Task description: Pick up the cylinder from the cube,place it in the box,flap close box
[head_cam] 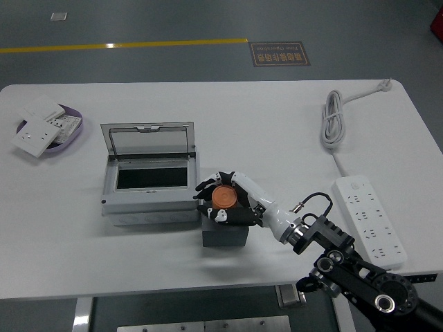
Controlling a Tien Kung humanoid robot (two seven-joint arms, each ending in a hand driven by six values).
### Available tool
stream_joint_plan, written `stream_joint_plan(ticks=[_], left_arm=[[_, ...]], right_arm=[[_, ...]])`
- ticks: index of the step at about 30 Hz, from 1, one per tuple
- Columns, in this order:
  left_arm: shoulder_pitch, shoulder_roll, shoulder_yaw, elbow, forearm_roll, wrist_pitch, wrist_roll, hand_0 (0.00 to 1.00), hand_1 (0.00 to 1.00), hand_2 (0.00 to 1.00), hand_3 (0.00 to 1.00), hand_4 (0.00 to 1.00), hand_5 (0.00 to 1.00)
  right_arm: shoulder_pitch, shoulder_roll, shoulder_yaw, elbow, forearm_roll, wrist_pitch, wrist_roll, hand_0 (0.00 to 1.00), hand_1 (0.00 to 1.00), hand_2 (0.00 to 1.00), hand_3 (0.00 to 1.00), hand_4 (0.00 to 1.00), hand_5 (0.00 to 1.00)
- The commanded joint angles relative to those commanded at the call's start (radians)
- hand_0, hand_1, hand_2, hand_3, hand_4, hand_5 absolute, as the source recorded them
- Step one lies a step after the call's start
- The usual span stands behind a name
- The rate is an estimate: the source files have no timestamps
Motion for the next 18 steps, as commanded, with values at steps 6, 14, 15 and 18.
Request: stream_joint_plan(ticks=[6,14,15,18], left_arm=[[-0.006,0.003,0.003,0.0,0.0,-0.001,-0.003,0.605,0.6,0.583,0.565,0.601,0.183],[-0.01,0.001,0.01,0.0,-0.003,-0.004,-0.006,0.605,0.6,0.584,0.565,0.601,0.183],[-0.011,0.001,0.012,0.0,-0.004,-0.004,-0.007,0.605,0.6,0.584,0.565,0.601,0.183],[-0.011,0.001,0.012,0.0,-0.003,-0.004,-0.007,0.605,0.6,0.584,0.565,0.601,0.183]], right_arm=[[0.005,-0.001,-0.01,-0.011,0.007,-0.007,0.004,0.597,0.586,0.534,0.556,0.736,0.092],[0.012,0.0,-0.025,-0.024,0.047,-0.02,0.011,0.649,0.594,0.529,0.549,0.536,0.002],[0.013,0.0,-0.027,-0.025,0.057,-0.019,0.011,0.649,0.594,0.529,0.549,0.536,0.002],[0.015,0.0,-0.029,-0.025,0.076,-0.015,0.009,0.649,0.594,0.529,0.549,0.536,0.002]])
